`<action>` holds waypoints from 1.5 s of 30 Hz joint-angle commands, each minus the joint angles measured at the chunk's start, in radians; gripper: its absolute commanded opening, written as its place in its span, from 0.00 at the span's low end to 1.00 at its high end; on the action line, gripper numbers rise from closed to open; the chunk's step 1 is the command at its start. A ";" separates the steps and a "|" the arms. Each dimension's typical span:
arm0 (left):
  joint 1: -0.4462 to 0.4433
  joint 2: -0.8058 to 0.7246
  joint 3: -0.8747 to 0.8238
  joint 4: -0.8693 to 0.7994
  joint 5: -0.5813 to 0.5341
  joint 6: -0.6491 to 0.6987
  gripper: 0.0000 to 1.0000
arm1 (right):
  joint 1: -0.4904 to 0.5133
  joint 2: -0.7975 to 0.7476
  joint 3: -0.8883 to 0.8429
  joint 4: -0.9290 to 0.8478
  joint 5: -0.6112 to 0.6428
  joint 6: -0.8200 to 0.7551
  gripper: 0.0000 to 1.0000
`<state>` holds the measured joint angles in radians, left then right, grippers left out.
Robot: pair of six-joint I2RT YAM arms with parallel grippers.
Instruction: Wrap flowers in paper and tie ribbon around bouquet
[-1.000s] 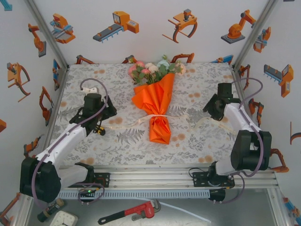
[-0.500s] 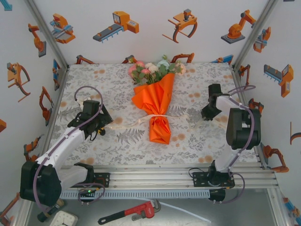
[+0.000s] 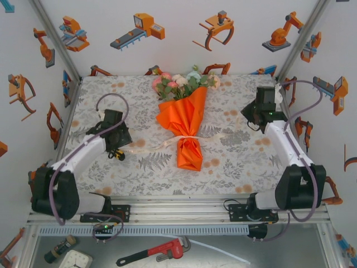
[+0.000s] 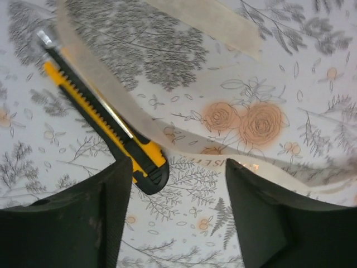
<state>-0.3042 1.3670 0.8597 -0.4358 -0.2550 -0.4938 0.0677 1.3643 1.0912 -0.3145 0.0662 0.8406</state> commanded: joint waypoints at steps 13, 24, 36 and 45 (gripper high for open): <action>-0.123 0.347 0.280 -0.196 0.415 0.989 0.55 | 0.018 -0.038 -0.043 0.066 -0.100 -0.139 0.00; -0.233 0.436 0.314 -0.072 0.530 0.978 0.50 | 0.017 -0.049 -0.069 0.078 -0.121 -0.146 0.00; -0.235 0.517 0.350 -0.211 0.514 0.982 0.43 | 0.018 -0.094 -0.071 0.050 -0.100 -0.149 0.00; -0.221 0.532 0.325 -0.226 0.480 0.981 0.24 | 0.018 -0.122 -0.070 0.018 -0.090 -0.149 0.00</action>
<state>-0.5354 1.8584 1.2114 -0.5941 0.2462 0.4740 0.0868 1.2701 1.0286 -0.2729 -0.0372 0.7055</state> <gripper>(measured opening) 0.253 0.006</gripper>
